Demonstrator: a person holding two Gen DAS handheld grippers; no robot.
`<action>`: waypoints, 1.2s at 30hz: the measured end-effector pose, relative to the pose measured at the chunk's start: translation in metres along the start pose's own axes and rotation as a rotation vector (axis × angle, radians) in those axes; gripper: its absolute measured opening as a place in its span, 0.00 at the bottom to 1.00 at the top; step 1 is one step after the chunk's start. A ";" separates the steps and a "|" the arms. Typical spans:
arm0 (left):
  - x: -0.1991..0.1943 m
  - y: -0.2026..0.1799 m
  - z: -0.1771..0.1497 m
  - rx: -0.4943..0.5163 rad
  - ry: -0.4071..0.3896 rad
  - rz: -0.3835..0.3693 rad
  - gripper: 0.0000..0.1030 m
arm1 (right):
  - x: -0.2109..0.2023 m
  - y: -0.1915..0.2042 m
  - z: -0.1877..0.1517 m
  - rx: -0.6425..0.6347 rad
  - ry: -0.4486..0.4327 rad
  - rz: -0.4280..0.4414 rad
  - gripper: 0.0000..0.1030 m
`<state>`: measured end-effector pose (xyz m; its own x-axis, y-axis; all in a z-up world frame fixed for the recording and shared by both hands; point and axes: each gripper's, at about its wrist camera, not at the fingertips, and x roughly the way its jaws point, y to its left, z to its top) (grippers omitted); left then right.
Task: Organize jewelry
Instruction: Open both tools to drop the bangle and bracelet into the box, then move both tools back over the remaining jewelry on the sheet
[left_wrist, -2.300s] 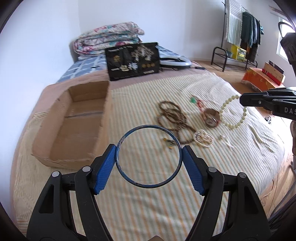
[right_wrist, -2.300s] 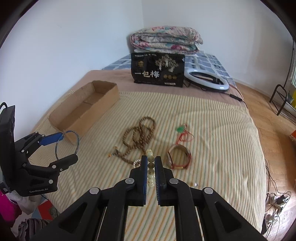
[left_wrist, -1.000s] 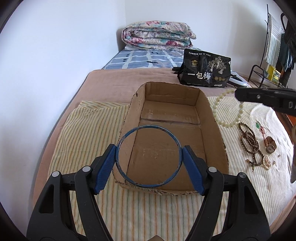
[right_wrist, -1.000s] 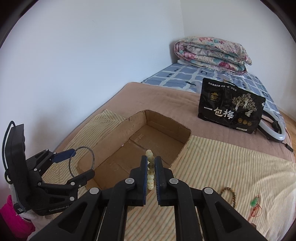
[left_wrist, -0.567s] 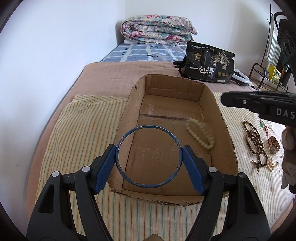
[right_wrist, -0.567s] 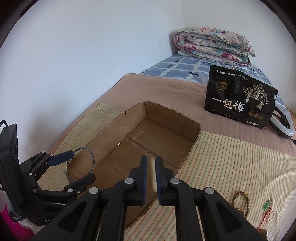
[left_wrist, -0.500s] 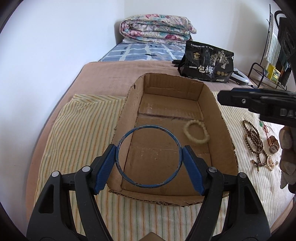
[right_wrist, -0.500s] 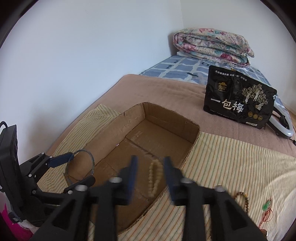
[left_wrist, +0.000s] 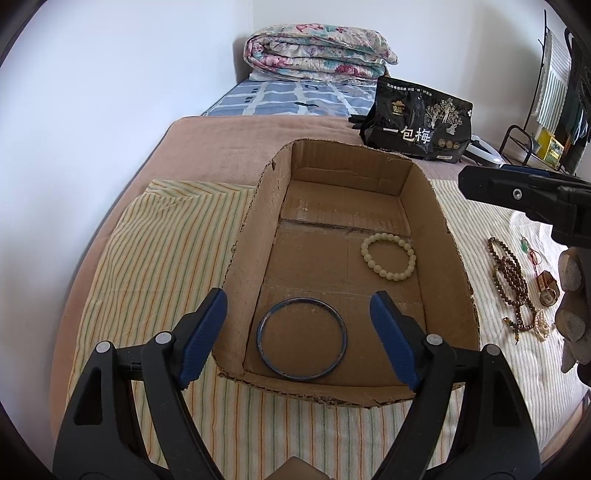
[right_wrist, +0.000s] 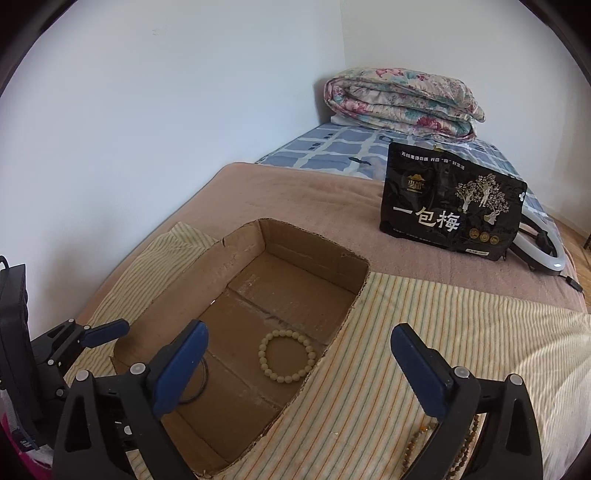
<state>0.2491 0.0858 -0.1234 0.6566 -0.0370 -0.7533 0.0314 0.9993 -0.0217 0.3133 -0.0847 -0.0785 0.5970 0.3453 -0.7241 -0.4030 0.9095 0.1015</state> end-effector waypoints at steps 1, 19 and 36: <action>-0.001 0.000 0.000 -0.002 -0.001 0.000 0.80 | -0.001 0.000 0.000 -0.001 -0.002 -0.005 0.98; -0.045 -0.029 0.000 0.026 -0.050 -0.006 0.80 | -0.056 -0.020 -0.019 -0.022 -0.054 -0.167 1.00; -0.064 -0.117 0.005 0.127 -0.077 -0.113 0.80 | -0.146 -0.127 -0.064 0.120 -0.111 -0.264 1.00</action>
<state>0.2068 -0.0284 -0.0695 0.6989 -0.1541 -0.6985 0.1996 0.9797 -0.0165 0.2335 -0.2653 -0.0293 0.7448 0.1103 -0.6581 -0.1432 0.9897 0.0038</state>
